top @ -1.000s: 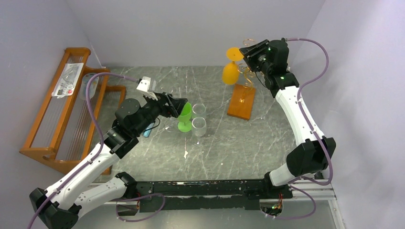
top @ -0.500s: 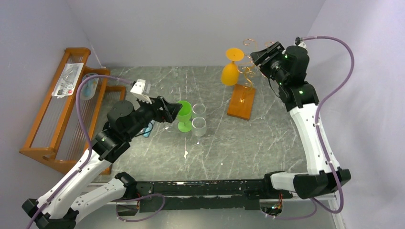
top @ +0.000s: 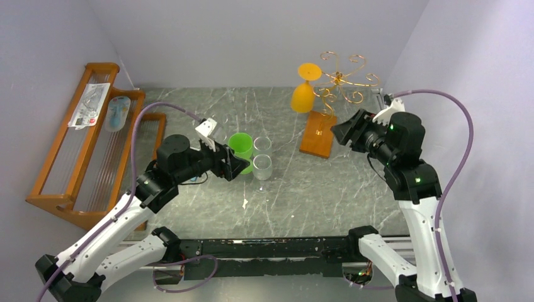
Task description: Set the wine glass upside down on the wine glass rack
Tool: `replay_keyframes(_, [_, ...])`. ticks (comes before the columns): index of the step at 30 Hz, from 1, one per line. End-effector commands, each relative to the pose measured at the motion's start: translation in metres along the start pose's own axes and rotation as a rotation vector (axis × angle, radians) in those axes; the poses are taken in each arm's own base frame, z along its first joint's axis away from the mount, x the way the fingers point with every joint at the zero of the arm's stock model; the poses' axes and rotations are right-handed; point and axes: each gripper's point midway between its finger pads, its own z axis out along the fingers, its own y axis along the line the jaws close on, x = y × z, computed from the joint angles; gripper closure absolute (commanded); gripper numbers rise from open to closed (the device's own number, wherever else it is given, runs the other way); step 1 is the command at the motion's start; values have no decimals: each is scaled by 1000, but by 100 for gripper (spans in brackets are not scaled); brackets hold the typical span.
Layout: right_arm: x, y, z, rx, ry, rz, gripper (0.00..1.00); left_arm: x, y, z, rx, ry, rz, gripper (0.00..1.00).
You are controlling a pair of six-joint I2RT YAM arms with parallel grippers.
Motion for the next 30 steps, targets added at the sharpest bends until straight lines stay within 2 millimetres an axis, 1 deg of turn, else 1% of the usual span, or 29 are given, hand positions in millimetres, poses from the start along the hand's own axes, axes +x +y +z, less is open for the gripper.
replay_keyframes(1, [37,-2,-7,-53,107,-16,39,11,-30,9,188,50,-11,25])
replay_keyframes(2, [43,0,-6,-68,119,5,39,12,-34,12,214,60,-15,27])
replay_keyframes(4, [56,3,-1,-117,139,35,39,13,-38,19,231,83,-12,27])
replay_keyframes(5, [67,1,2,-128,162,54,39,10,-39,22,222,87,-6,27])
replay_keyframes(6, [70,2,2,-140,160,72,39,10,-36,26,194,98,0,26])
replay_keyframes(7, [76,-1,3,-136,160,95,40,10,-32,30,161,111,7,25])
replay_keyframes(8, [85,-9,6,-111,166,124,40,11,-28,34,132,127,16,24])
replay_keyframes(9, [90,-14,7,-92,160,146,40,12,-26,38,121,141,27,23])
replay_keyframes(11, [100,-19,8,-90,155,185,40,12,-22,47,97,160,43,23])
replay_keyframes(13, [108,-21,10,-95,147,232,40,12,-12,55,33,187,59,26])
replay_keyframes(15, [113,-22,10,-103,138,268,40,12,5,61,-59,217,98,33])
replay_keyframes(17, [117,-25,9,-96,129,310,40,11,25,64,-164,242,146,34])
replay_keyframes(20, [120,-29,7,-86,108,330,41,12,44,71,-264,286,169,34])
replay_keyframes(21, [120,-33,7,-66,101,330,40,11,45,75,-272,294,166,35])
replay_keyframes(23, [118,-39,9,-32,84,328,41,12,41,83,-250,310,149,37])
replay_keyframes(26, [116,-40,13,-22,86,319,41,11,35,95,-215,309,129,38])
replay_keyframes(28, [119,-43,16,-11,99,322,41,11,22,103,-140,314,121,41])
replay_keyframes(30, [124,-46,18,-3,106,332,42,11,5,110,-36,315,114,45])
